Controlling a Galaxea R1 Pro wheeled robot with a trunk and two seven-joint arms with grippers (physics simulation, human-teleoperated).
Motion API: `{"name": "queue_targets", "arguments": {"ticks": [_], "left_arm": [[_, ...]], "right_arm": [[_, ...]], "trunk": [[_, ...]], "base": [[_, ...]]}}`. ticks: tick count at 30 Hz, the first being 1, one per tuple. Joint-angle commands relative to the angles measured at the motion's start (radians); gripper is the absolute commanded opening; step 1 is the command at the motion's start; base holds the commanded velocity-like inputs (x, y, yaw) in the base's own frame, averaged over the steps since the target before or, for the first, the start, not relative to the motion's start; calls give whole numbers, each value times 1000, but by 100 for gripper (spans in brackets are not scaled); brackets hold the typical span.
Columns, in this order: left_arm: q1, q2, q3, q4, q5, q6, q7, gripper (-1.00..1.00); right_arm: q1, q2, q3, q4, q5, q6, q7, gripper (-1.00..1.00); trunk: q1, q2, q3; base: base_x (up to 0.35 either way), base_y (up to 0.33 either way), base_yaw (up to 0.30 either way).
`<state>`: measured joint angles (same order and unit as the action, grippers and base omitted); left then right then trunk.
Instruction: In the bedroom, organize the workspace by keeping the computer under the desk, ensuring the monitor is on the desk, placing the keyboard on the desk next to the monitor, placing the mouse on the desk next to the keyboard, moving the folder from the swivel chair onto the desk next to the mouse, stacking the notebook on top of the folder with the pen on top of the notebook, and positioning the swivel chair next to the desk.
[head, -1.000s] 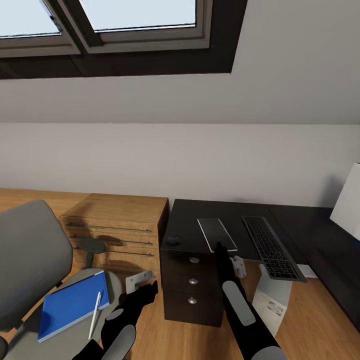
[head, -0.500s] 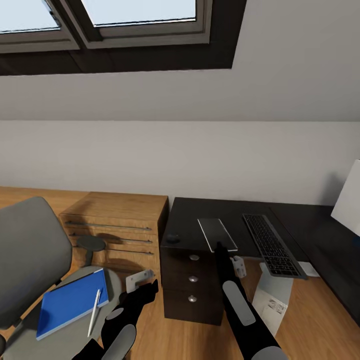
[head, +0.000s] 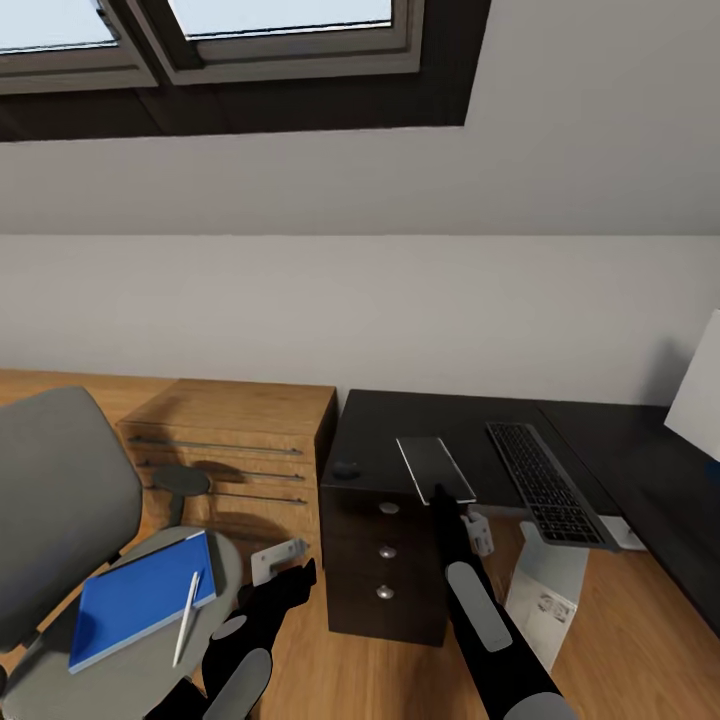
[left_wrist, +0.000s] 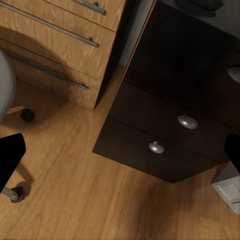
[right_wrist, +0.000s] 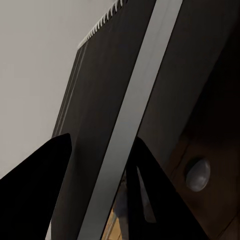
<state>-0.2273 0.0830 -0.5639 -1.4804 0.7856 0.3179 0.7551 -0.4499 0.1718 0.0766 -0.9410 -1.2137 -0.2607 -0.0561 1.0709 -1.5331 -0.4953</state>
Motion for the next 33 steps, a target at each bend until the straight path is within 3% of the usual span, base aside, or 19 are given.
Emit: {"name": "queue_targets", "arguments": {"ticks": [1,7,20,33], "left_arm": [[-1,1,-2,-1,4,3,7,100],[-1,0,-3,-1,5,3,7,100],[-1,1,-4,-1,5,3,7,100],[-1,3,-2,0,6,3,7,100]], "right_arm": [[-1,-8,4,1,-6,-6,-5,-100],[-1,-23,5,15,-8,-5,-6,-100],[-1,-28,3,20,-9,-5,-10,-100],[-1,-29,2,21,-7,-5,-11,-100]], "trunk": [[4,-8,-4],[27,-50,-23],[77,-141,-64],[77,-141,-64]], "base": [[0,0,0],[0,0,0],[0,0,0],[0,0,0]]}}
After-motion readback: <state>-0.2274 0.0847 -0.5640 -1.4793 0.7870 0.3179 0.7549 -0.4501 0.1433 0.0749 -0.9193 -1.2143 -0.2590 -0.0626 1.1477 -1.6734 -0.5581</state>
